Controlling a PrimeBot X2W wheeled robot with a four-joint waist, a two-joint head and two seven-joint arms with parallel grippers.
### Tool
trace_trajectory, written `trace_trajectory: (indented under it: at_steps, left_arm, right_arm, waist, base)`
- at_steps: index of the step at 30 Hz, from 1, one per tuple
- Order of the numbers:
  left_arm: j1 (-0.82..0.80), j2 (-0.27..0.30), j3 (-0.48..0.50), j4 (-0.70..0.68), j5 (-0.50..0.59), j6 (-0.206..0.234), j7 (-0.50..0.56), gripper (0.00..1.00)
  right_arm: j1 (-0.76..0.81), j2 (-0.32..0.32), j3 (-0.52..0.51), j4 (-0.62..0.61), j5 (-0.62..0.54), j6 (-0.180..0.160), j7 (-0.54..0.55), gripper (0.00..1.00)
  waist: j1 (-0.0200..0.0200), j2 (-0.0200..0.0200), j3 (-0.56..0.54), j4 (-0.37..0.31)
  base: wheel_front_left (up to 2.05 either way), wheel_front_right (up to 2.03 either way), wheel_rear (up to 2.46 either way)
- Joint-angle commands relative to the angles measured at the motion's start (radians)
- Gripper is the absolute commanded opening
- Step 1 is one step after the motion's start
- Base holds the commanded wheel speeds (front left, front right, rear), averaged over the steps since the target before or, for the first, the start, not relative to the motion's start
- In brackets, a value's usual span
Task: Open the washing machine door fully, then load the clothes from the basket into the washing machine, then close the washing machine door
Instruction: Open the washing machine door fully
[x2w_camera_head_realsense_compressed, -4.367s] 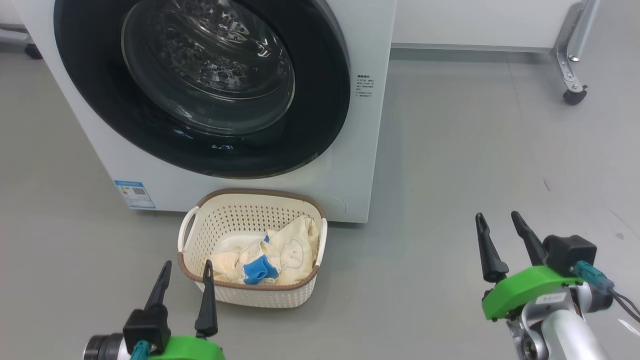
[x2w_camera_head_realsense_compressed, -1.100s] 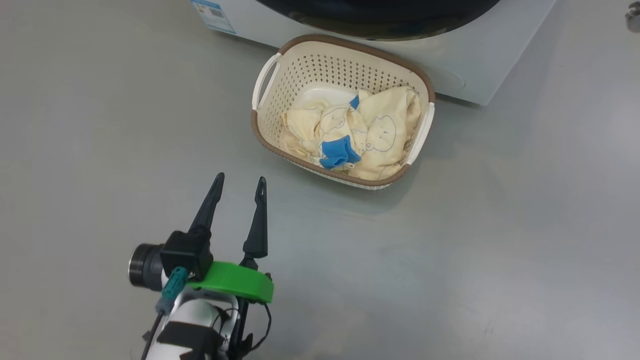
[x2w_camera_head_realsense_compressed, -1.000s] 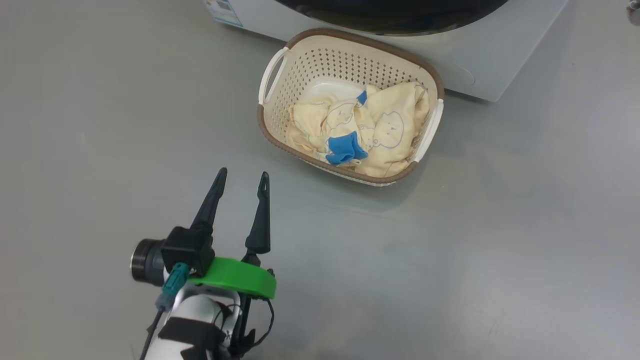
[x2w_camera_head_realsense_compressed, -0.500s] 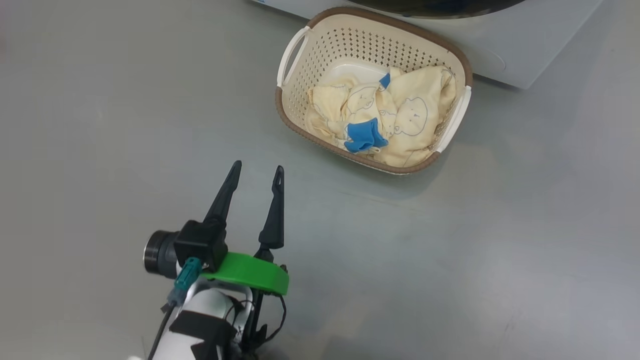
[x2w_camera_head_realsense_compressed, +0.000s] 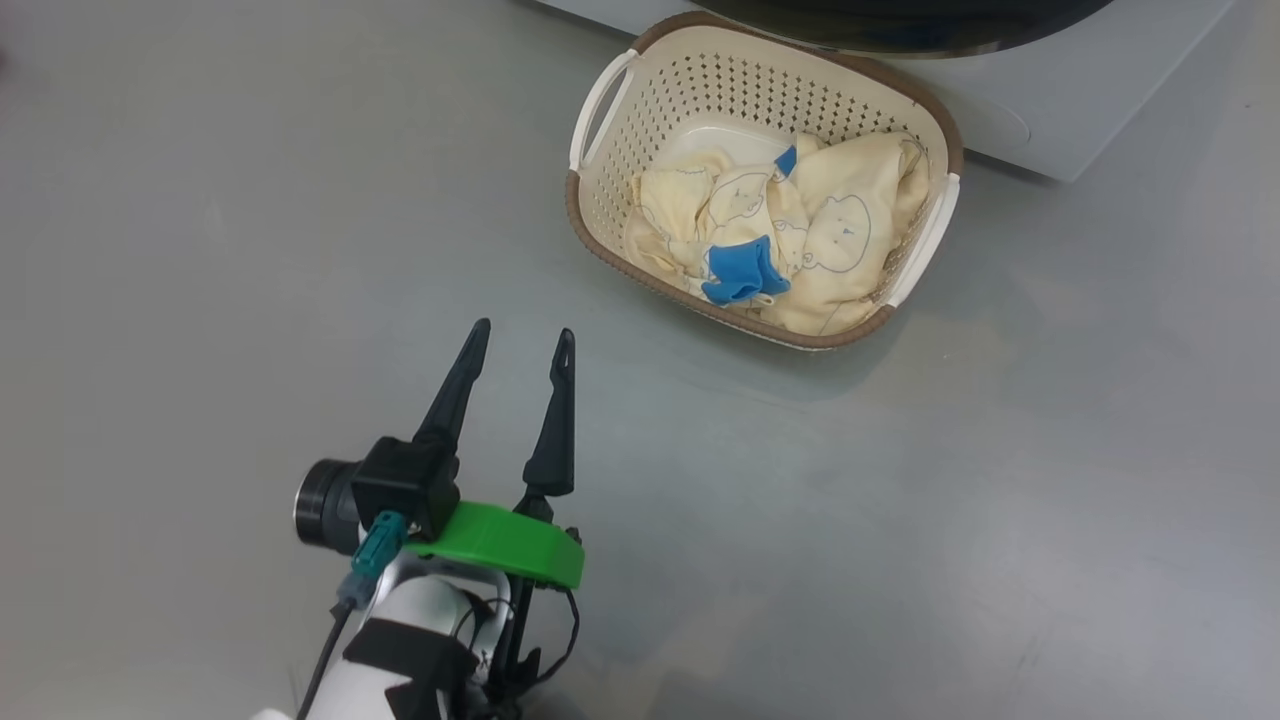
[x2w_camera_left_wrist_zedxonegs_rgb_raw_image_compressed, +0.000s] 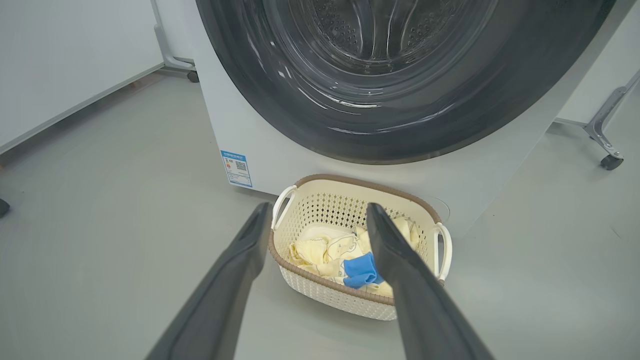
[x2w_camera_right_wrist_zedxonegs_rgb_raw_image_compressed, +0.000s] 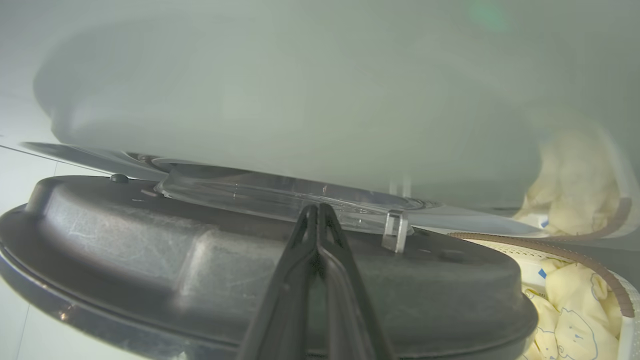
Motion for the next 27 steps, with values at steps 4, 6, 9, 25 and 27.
trace_trajectory:
  at_steps: [4, 6, 9, 25, 27]
  left_arm:
    - [-0.015, 0.015, 0.025, -0.029, -0.008, 0.008, -0.007, 1.0]
    - [-0.014, 0.015, 0.024, -0.029, -0.008, 0.009, -0.007, 1.0]
    - [-0.013, 0.015, 0.024, -0.028, -0.008, 0.01, -0.007, 1.0]
    - [0.006, 0.015, 0.029, -0.025, 0.008, 0.014, -0.007, 1.0]
    - [0.009, 0.015, 0.03, -0.025, 0.01, 0.014, -0.007, 1.0]
  right_arm:
    - [-0.036, 0.041, 0.026, -0.032, 0.005, 0.0, 0.029, 0.0]
    - [-0.031, 0.039, 0.028, -0.032, 0.004, 0.0, 0.032, 0.0]
    - [-0.024, 0.039, 0.028, -0.032, 0.006, 0.0, 0.036, 0.0]
    - [0.059, 0.06, 0.051, -0.016, 0.015, 0.0, 0.127, 0.0]
    - [0.071, 0.065, 0.055, -0.02, 0.016, 0.0, 0.135, 0.0]
  waist:
    - [0.0, 0.0, -0.005, 0.001]
    - [0.0, 0.0, -0.008, 0.001]
    - [0.0, 0.0, -0.012, 0.001]
    - [0.0, 0.0, -0.057, -0.022]
    - [0.0, 0.0, -0.062, -0.025]
  base:
    - [0.0, 0.0, 0.0]
    - [0.0, 0.0, 0.0]
    - [0.0, 0.0, 0.0]
    - [0.0, 0.0, 0.0]
    - [0.0, 0.0, 0.0]
